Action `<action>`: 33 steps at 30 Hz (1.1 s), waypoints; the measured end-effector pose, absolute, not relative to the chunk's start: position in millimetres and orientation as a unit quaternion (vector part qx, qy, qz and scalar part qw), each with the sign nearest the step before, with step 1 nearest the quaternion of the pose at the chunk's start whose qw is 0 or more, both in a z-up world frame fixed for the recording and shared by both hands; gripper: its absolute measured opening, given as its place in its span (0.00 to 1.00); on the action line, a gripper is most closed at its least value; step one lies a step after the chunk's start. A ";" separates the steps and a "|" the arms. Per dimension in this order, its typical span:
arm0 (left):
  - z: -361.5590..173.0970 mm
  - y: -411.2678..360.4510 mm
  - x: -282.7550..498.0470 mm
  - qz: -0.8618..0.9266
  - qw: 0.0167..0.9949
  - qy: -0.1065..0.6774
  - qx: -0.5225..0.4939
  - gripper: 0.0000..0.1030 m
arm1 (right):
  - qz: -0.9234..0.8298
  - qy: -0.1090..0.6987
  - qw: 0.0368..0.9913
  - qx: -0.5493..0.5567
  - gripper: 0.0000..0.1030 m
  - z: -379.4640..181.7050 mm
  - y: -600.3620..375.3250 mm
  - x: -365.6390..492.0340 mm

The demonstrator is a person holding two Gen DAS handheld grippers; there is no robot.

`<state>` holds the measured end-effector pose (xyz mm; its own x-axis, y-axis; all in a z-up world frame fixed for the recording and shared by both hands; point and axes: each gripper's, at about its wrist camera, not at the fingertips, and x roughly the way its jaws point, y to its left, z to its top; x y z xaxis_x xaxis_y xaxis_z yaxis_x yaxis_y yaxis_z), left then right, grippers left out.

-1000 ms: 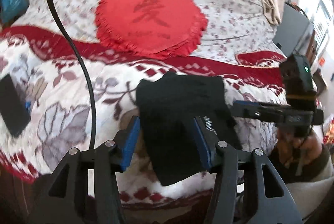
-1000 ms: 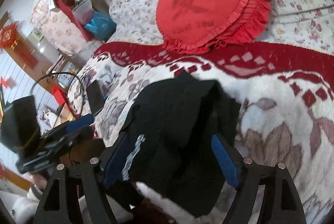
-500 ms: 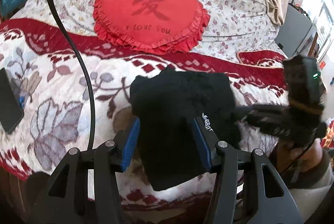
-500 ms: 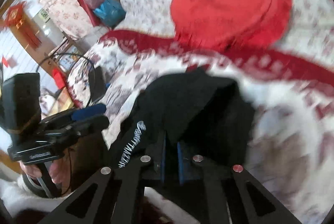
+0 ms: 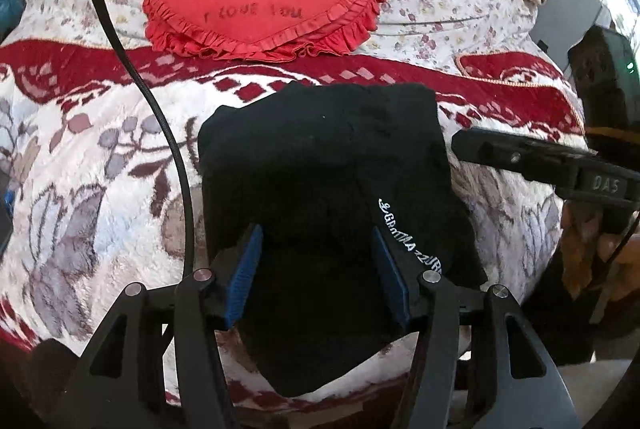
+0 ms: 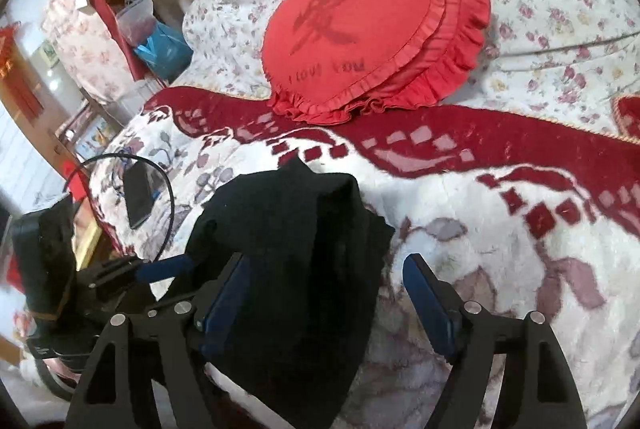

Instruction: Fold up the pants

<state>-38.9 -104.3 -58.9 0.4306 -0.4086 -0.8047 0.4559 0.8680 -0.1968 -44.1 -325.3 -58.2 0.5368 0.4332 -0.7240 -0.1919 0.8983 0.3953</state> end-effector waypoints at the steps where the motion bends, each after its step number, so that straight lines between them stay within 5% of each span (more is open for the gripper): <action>1: -59.2 -103.3 -39.6 -0.256 0.846 0.468 0.023 0.54 | 0.181 0.452 0.863 0.135 0.74 -64.1 -321.4 -39.4; 5: -59.5 -102.2 -40.1 -0.256 0.845 0.468 0.022 0.54 | 0.194 0.457 0.856 0.142 0.51 -76.0 -308.7 -33.4; 7: -59.0 -100.2 -40.6 -0.257 0.844 0.471 0.018 0.54 | 0.216 0.455 0.853 0.138 0.09 -67.3 -305.6 -39.8; 12: -51.1 -105.9 -50.1 -0.287 0.832 0.474 0.019 0.54 | 0.228 0.461 0.851 0.106 0.09 -37.0 -306.1 -70.3; 18: -60.5 -120.7 -49.6 -0.298 0.827 0.476 0.028 0.61 | 0.183 0.499 0.835 0.146 0.13 -87.1 -323.0 -53.3; 33: -33.7 -89.9 -0.4 -0.199 0.867 0.456 0.006 0.61 | 0.212 0.441 0.865 0.111 0.19 -23.0 -293.5 -51.8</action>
<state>-0.4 -89.9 -33.7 0.5044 -0.3391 -0.7941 0.3508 0.9208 -0.1703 -51.8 -293.5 -23.0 0.5204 0.4651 -0.7162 -0.2693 0.8852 0.3793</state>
